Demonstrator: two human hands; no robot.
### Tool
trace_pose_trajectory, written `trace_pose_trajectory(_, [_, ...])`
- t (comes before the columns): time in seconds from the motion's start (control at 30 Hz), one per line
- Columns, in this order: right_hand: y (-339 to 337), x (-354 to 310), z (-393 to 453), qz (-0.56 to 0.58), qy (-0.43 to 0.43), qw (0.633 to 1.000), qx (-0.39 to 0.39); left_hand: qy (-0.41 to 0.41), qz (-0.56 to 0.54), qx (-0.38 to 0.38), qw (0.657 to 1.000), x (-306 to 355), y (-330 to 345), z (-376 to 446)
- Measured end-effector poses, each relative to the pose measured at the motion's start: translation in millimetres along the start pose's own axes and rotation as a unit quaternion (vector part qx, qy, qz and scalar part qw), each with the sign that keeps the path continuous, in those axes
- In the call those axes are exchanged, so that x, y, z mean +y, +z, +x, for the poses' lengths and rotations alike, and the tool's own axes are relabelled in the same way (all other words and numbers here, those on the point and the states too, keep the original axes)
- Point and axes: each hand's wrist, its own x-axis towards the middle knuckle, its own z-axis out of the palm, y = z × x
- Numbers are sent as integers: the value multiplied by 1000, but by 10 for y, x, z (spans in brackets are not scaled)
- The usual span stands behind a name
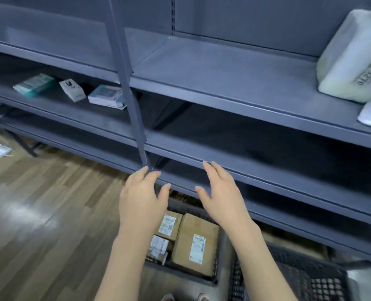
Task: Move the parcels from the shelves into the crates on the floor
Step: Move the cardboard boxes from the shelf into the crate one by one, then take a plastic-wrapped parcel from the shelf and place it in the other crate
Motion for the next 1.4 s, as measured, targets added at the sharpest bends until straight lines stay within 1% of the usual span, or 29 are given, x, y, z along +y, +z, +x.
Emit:
trace_pose_trajectory(0.17, [-268,-65,-236,-14,12,999,43,119,-2,4,993,121,-272,71])
trace_pose_trajectory(0.27, [-461,-45,-367,-25,15,997,75,157,4,-4,988,201,-381,128])
trace_pose_trajectory(0.53, [-868,303,-606,-10,76,986,149,215,5,-42,976,642,-356,183])
trace_pose_trajectory(0.77, [-1233,782,-389,-12,91,978,188,261,20,-52,964,1235,-144,389])
trace_pose_trajectory(0.93, [-1838,1196,-90,-32,76,967,240,281,20,-10,959,1848,-78,718])
trace_pose_trajectory(1.07, [-2414,1495,106,-33,57,943,327,312,17,29,950,2432,-58,980])
trace_pose_trajectory(1.17, [-2775,1695,231,-29,51,908,415,365,1,69,928,2921,-56,1096])
trace_pose_trajectory(1.23, [-2962,1805,321,-24,57,888,455,408,-4,88,909,3256,-31,1146])
trace_pose_trajectory(1.3, [-3095,1909,426,-18,69,888,455,473,9,118,873,3583,26,1197])
trace_pose_trajectory(1.4, [-3214,2090,604,-13,87,904,418,565,81,175,802,4051,172,1331])
